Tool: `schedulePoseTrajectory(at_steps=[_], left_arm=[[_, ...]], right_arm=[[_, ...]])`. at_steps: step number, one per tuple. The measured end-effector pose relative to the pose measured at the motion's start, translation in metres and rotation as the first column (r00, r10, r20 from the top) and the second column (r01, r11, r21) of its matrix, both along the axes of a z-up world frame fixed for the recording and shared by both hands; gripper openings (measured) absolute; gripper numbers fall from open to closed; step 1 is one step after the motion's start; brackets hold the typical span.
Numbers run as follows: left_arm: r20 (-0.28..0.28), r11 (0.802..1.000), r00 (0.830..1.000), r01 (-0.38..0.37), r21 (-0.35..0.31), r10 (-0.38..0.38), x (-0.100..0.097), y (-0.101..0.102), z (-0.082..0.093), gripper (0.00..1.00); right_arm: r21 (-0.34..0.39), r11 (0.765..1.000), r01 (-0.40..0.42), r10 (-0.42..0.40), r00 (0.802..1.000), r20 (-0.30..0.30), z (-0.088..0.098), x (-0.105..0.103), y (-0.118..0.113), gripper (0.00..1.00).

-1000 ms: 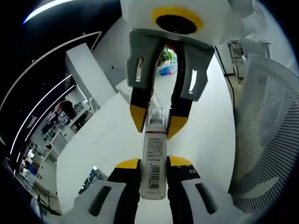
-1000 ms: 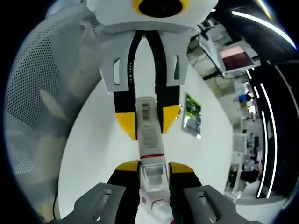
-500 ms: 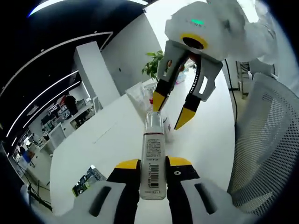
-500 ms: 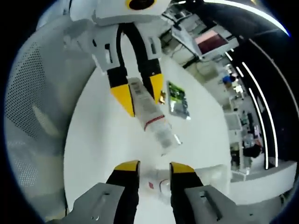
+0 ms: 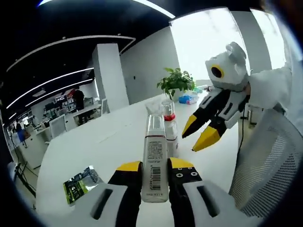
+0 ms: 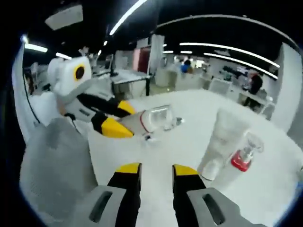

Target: Arrange the skincare products in the storage area until every visible bottle or jar stands upright without overlapping.

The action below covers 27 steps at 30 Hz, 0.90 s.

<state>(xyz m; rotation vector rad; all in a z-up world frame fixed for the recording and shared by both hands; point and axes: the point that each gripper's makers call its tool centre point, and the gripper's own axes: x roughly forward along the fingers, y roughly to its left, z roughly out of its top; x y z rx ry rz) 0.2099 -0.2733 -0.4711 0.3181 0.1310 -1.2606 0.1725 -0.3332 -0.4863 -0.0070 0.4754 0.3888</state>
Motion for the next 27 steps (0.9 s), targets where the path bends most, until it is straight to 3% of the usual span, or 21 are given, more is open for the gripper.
schedulePoseTrajectory(at_steps=[1,4,7,9,12,15,16,17,19,22,24,27], left_arm=[[-0.003,1.0,1.0,0.003,-0.006,-0.003,-0.001,0.0,0.001,0.18],[-0.008,1.0,1.0,0.005,-0.018,-0.005,-0.002,-0.001,0.002,0.18],[-0.007,0.998,1.0,0.027,-0.049,-0.027,-0.007,-0.005,0.008,0.18],[0.006,0.998,0.999,0.034,-0.053,-0.034,-0.01,-0.007,0.01,0.18],[0.029,0.999,0.999,0.044,-0.023,-0.044,-0.013,-0.009,0.007,0.18],[0.039,0.997,0.997,0.066,-0.03,-0.065,-0.019,-0.011,0.01,0.18],[0.046,0.996,0.996,0.083,-0.042,-0.081,-0.023,-0.013,0.013,0.18],[0.049,0.995,0.995,0.089,-0.042,-0.087,-0.024,-0.013,0.014,0.18],[0.052,0.994,0.994,0.101,-0.035,-0.099,-0.027,-0.015,0.013,0.18],[0.058,0.993,0.992,0.113,-0.023,-0.112,-0.03,-0.016,0.011,0.18],[0.057,0.992,0.991,0.124,-0.028,-0.122,-0.031,-0.017,0.012,0.18],[0.061,0.99,0.989,0.135,-0.027,-0.133,-0.033,-0.018,0.012,0.18]], right_arm=[[0.078,0.996,0.037,-0.039,0.999,0.014,0.006,0.003,0.001,0.2],[0.223,0.973,0.062,-0.073,0.997,0.039,0.017,0.005,0.008,0.25],[0.379,0.919,0.106,-0.125,0.992,0.024,0.023,0.011,0.014,0.26],[0.437,0.891,0.123,-0.142,0.99,0.01,0.022,0.014,0.015,0.26],[0.543,0.831,0.123,-0.135,0.991,-0.018,0.023,0.017,0.026,0.27],[0.55,0.821,0.152,-0.153,0.987,-0.044,0.016,0.02,0.027,0.3],[0.569,0.806,0.161,-0.158,0.986,-0.054,0.015,0.02,0.028,0.31],[0.614,0.771,0.166,-0.16,0.985,-0.066,0.018,0.021,0.031,0.3],[0.658,0.733,0.174,-0.17,0.983,-0.07,0.021,0.022,0.031,0.28],[0.686,0.705,0.181,-0.18,0.981,-0.074,0.023,0.023,0.031,0.24],[0.715,0.671,0.196,-0.195,0.977,-0.085,0.024,0.024,0.028,0.22],[0.725,0.66,0.196,-0.187,0.978,-0.095,0.024,0.024,0.027,0.17]])
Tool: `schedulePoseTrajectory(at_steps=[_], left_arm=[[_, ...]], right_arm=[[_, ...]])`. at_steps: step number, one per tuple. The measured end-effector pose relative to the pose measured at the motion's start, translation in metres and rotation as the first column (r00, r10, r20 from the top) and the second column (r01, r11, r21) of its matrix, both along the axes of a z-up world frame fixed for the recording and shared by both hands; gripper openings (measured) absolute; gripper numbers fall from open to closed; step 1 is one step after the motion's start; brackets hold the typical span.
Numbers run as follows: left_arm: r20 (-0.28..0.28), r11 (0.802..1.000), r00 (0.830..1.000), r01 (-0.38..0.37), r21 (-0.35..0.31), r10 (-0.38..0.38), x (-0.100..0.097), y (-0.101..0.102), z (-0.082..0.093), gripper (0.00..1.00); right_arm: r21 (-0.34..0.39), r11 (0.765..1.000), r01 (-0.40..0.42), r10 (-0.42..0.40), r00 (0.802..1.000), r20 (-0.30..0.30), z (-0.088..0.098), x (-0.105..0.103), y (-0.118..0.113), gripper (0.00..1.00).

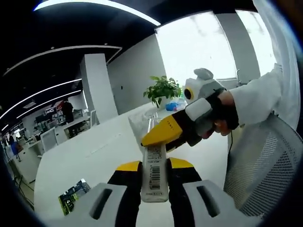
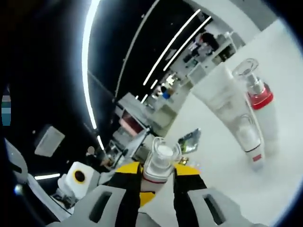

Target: Arrange the skincare products in the storage area until every visible bottle or jar stands upright without overlapping.

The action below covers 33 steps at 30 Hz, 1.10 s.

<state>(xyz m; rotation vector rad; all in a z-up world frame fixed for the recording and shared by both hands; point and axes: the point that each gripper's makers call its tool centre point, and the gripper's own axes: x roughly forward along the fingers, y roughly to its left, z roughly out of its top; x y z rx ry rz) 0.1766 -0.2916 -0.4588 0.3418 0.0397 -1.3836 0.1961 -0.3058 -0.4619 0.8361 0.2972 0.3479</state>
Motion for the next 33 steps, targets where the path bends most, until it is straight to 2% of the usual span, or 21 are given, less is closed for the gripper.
schedulePoseTrajectory(at_steps=[3,6,7,9,11,13,15,16,17,18,19,20,21,22,23,26,27,28,29,31,33], left_arm=[[0.002,1.0,1.0,0.0,0.007,0.0,0.001,0.0,-0.001,0.18],[0.001,1.0,1.0,-0.002,0.001,0.002,0.002,0.0,-0.001,0.19],[-0.003,1.0,1.0,-0.001,0.0,0.001,0.003,0.001,-0.001,0.21],[-0.015,1.0,1.0,0.001,0.015,-0.001,0.002,0.001,-0.005,0.23],[-0.029,0.999,0.999,0.018,0.029,-0.017,-0.001,0.001,-0.008,0.24],[-0.042,0.999,0.999,0.027,0.034,-0.025,-0.003,0.0,-0.01,0.28],[-0.074,0.998,0.996,0.046,0.033,-0.044,-0.008,-0.001,-0.012,0.31],[-0.066,0.998,0.997,0.047,0.032,-0.045,-0.008,-0.001,-0.011,0.31],[-0.052,0.998,0.997,0.055,0.03,-0.053,-0.009,-0.002,-0.01,0.31],[-0.046,0.998,0.997,0.06,0.029,-0.059,-0.01,-0.002,-0.01,0.3],[-0.062,0.997,0.996,0.073,0.03,-0.071,-0.013,-0.003,-0.011,0.3],[-0.069,0.996,0.994,0.082,0.031,-0.08,-0.014,-0.003,-0.012,0.29],[-0.068,0.996,0.994,0.086,0.036,-0.083,-0.015,-0.003,-0.013,0.3],[-0.062,0.995,0.994,0.087,0.043,-0.084,-0.015,-0.003,-0.014,0.31],[-0.06,0.994,0.994,0.093,0.055,-0.09,-0.017,-0.003,-0.016,0.31],[-0.055,0.991,0.993,0.113,0.074,-0.109,-0.022,-0.004,-0.02,0.3],[-0.056,0.99,0.992,0.118,0.075,-0.114,-0.023,-0.004,-0.02,0.3],[-0.063,0.989,0.991,0.126,0.074,-0.122,-0.024,-0.004,-0.021,0.3],[-0.066,0.989,0.99,0.131,0.075,-0.126,-0.025,-0.004,-0.021,0.32],[-0.07,0.986,0.988,0.147,0.081,-0.141,-0.028,-0.004,-0.022,0.32],[-0.066,0.982,0.984,0.169,0.088,-0.164,-0.033,-0.005,-0.024,0.31]], right_arm=[[-0.018,1.0,-0.004,0.005,1.0,0.013,0.003,0.0,0.002,0.15],[-0.05,0.998,-0.025,0.028,0.998,0.055,0.011,0.0,0.005,0.13],[-0.074,0.996,-0.039,0.043,0.997,0.061,0.012,0.0,0.006,0.13],[-0.166,0.983,-0.082,0.098,0.991,0.091,0.013,-0.003,0.01,0.13],[-0.248,0.96,-0.133,0.164,0.98,0.112,0.016,-0.006,0.016,0.12],[-0.359,0.913,-0.191,0.258,0.955,0.148,0.021,-0.012,0.022,0.12],[-0.481,0.847,-0.229,0.35,0.92,0.178,0.027,-0.019,0.028,0.12],[-0.52,0.821,-0.235,0.379,0.906,0.19,0.029,-0.021,0.03,0.12],[-0.57,0.783,-0.25,0.431,0.878,0.207,0.033,-0.024,0.034,0.12],[-0.6,0.758,-0.255,0.462,0.86,0.217,0.035,-0.027,0.036,0.12],[-0.648,0.714,-0.265,0.507,0.834,0.218,0.036,-0.03,0.039,0.12],[-0.668,0.69,-0.278,0.535,0.818,0.212,0.036,-0.033,0.041,0.12],[-0.697,0.657,-0.287,0.567,0.798,0.206,0.035,-0.036,0.042,0.12],[-0.716,0.632,-0.296,0.584,0.79,0.189,0.033,-0.037,0.042,0.12],[-0.739,0.596,-0.314,0.608,0.778,0.159,0.03,-0.038,0.04,0.12],[-0.778,0.531,-0.337,0.654,0.746,0.123,0.026,-0.042,0.038,0.12],[-0.793,0.5,-0.349,0.685,0.719,0.115,0.026,-0.045,0.04,0.12],[-0.799,0.48,-0.362,0.706,0.7,0.107,0.026,-0.048,0.042,0.12],[-0.816,0.441,-0.373,0.737,0.67,0.091,0.026,-0.052,0.044,0.12],[-0.839,0.382,-0.386,0.775,0.629,0.063,0.024,-0.056,0.048,0.12],[-0.846,0.347,-0.404,0.801,0.598,0.043,0.023,-0.059,0.051,0.12]])
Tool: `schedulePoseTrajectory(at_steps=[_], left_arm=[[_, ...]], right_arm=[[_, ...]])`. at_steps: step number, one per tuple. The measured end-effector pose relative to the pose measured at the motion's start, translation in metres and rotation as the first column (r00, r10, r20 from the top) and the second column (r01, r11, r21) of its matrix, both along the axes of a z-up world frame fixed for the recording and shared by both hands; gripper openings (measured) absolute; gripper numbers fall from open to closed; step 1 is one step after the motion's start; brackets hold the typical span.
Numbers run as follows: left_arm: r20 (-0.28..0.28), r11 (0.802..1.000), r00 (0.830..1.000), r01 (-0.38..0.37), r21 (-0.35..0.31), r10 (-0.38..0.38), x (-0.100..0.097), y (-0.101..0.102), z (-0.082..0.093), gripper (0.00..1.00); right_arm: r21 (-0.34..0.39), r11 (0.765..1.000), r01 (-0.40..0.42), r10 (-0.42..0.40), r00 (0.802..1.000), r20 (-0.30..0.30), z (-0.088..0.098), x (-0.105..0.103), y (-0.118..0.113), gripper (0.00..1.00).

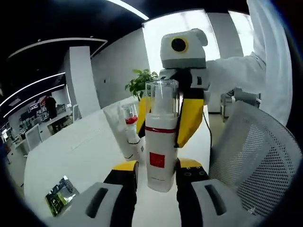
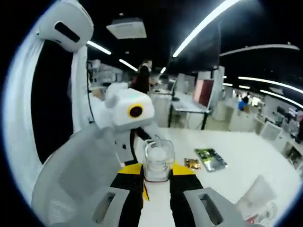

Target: Arrange the skincare products in the storage area until every visible bottle or jar stands upright without overlapping.

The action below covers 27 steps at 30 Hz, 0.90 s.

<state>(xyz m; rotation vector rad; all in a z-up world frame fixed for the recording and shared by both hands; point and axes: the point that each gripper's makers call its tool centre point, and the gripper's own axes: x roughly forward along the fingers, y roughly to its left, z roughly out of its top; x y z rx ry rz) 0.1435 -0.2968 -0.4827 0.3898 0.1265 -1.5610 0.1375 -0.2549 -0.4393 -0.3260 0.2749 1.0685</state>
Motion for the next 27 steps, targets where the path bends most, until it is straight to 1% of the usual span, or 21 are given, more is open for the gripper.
schedulePoseTrajectory(at_steps=[1,3,4,6,8,10,11,12,13,14,15,18,23,27], left_arm=[[-0.001,1.0,1.0,0.015,0.003,-0.015,-0.003,0.0,-0.001,0.3],[0.01,1.0,1.0,0.024,0.003,-0.024,-0.004,0.0,-0.001,0.25],[0.013,1.0,1.0,0.026,0.002,-0.026,-0.004,0.0,-0.001,0.24],[0.004,1.0,1.0,0.018,0.005,-0.018,-0.003,0.001,-0.001,0.24],[0.022,1.0,1.0,-0.001,0.013,0.0,0.001,0.002,-0.002,0.23],[0.02,1.0,1.0,-0.016,0.023,0.016,0.004,0.003,-0.003,0.23],[0.029,0.999,0.999,-0.022,0.031,0.022,0.006,0.003,-0.004,0.22],[0.029,0.999,0.999,-0.027,0.035,0.026,0.006,0.003,-0.005,0.21],[0.016,0.999,0.999,-0.032,0.036,0.032,0.007,0.004,-0.005,0.21],[-0.006,0.999,0.999,-0.041,0.032,0.041,0.008,0.004,-0.005,0.21],[0.0,0.999,0.999,-0.044,0.029,0.044,0.009,0.004,-0.004,0.21],[-0.016,0.998,0.998,-0.056,0.016,0.056,0.01,0.004,-0.001,0.2],[-0.014,0.996,0.996,-0.084,0.008,0.085,0.015,0.004,0.001,0.2],[-0.016,0.994,0.993,-0.113,-0.005,0.113,0.02,0.006,0.004,0.2]], right_arm=[[-0.007,1.0,-0.014,0.014,1.0,-0.003,0.0,0.0,0.001,0.12],[-0.015,1.0,-0.017,0.017,1.0,0.009,0.0,0.002,0.001,0.12],[-0.015,1.0,-0.019,0.019,1.0,0.015,0.0,0.003,0.001,0.12],[-0.017,1.0,-0.026,0.026,1.0,0.012,-0.001,0.003,0.002,0.12],[-0.02,1.0,-0.014,0.015,1.0,0.021,-0.002,0.006,0.002,0.12],[-0.019,1.0,0.005,-0.004,1.0,0.024,-0.003,0.009,-0.001,0.13],[-0.009,1.0,0.023,-0.022,1.0,0.015,-0.004,0.012,-0.003,0.13],[0.005,0.999,0.04,-0.04,0.999,-0.009,-0.005,0.013,-0.004,0.13],[0.02,0.999,0.05,-0.049,0.999,-0.015,-0.005,0.014,-0.006,0.13],[0.027,0.998,0.055,-0.055,0.998,-0.014,-0.004,0.015,-0.006,0.13],[0.048,0.996,0.069,-0.068,0.998,-0.016,-0.003,0.016,-0.006,0.13],[0.068,0.994,0.081,-0.081,0.997,-0.007,0.0,0.018,-0.005,0.14],[0.092,0.987,0.131,-0.13,0.991,-0.012,0.002,0.024,-0.005,0.14],[0.127,0.976,0.179,-0.177,0.984,-0.029,0.004,0.029,-0.006,0.15]])
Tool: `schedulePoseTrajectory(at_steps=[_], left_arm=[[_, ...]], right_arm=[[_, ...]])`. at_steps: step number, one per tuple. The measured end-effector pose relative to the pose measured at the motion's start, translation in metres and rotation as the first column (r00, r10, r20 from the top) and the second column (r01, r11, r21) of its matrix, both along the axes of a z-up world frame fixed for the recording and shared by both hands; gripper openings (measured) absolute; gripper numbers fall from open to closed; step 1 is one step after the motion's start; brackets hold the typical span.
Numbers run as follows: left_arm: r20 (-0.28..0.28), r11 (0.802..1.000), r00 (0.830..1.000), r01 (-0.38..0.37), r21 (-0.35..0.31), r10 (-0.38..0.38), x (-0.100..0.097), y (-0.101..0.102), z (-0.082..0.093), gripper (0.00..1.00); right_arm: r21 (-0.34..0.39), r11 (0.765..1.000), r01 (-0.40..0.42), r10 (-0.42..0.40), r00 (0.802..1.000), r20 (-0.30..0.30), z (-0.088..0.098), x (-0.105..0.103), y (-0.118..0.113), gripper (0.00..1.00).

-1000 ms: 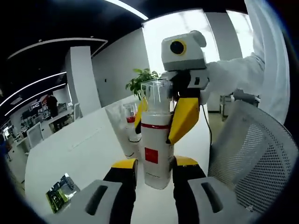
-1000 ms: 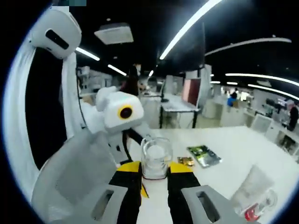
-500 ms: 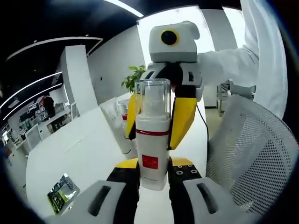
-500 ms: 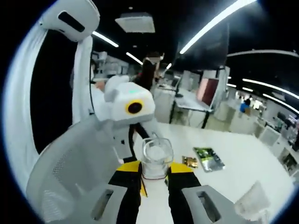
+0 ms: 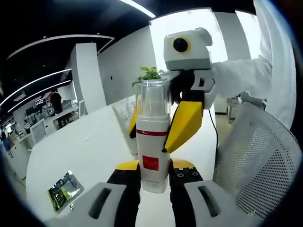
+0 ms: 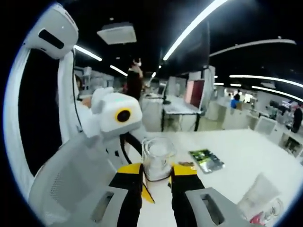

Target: Arrange the skincare products in the storage area until every visible bottle or jar stands upright without overlapping.

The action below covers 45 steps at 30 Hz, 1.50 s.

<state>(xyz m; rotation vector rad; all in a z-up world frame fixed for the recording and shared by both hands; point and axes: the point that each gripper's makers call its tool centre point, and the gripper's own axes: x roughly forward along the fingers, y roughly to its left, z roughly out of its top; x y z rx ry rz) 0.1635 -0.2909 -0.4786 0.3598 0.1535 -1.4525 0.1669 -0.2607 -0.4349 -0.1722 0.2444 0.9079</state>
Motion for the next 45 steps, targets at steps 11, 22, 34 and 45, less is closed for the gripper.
schedulePoseTrajectory(at_steps=[11,22,34,45], left_arm=[[0.015,0.994,0.995,-0.102,-0.031,0.102,0.021,0.006,0.007,0.2],[0.026,0.988,0.988,-0.152,-0.025,0.152,0.033,0.01,0.005,0.2],[0.106,0.972,0.966,-0.236,-0.019,0.236,0.052,0.019,0.006,0.2],[0.189,0.968,0.951,-0.251,0.019,0.243,0.054,0.02,0.002,0.2]], right_arm=[[0.056,0.976,0.21,-0.206,0.976,-0.066,-0.004,0.016,-0.006,0.15],[0.157,0.892,0.424,-0.403,0.903,-0.147,0.0,0.028,-0.01,0.2],[0.212,0.828,0.518,-0.492,0.854,-0.169,0.015,0.031,-0.005,0.2],[0.257,0.784,0.565,-0.53,0.825,-0.196,0.017,0.039,0.001,0.18]])
